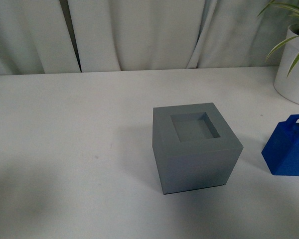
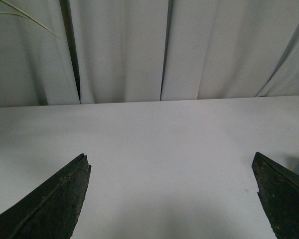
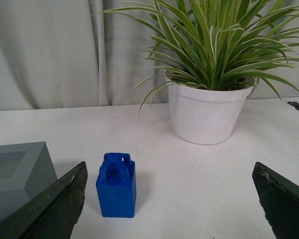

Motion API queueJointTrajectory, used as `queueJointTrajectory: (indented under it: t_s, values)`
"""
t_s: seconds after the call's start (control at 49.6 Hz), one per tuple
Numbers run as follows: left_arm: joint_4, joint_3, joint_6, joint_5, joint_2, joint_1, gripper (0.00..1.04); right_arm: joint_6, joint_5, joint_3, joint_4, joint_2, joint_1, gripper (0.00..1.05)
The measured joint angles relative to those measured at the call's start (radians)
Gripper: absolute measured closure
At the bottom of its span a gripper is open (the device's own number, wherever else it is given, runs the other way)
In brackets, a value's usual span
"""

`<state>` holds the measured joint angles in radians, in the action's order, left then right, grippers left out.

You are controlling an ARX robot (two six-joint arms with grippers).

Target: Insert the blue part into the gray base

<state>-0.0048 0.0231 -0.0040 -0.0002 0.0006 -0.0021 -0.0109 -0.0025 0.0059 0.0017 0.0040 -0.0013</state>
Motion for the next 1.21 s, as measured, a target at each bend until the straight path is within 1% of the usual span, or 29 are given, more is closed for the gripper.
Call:
queueJointTrajectory:
  t_s: [1.209]
  values:
    - [0.0,0.0,0.0,0.0,0.0,0.0,0.06,0.0,0.0,0.0,0.0,0.0,0.0,0.07]
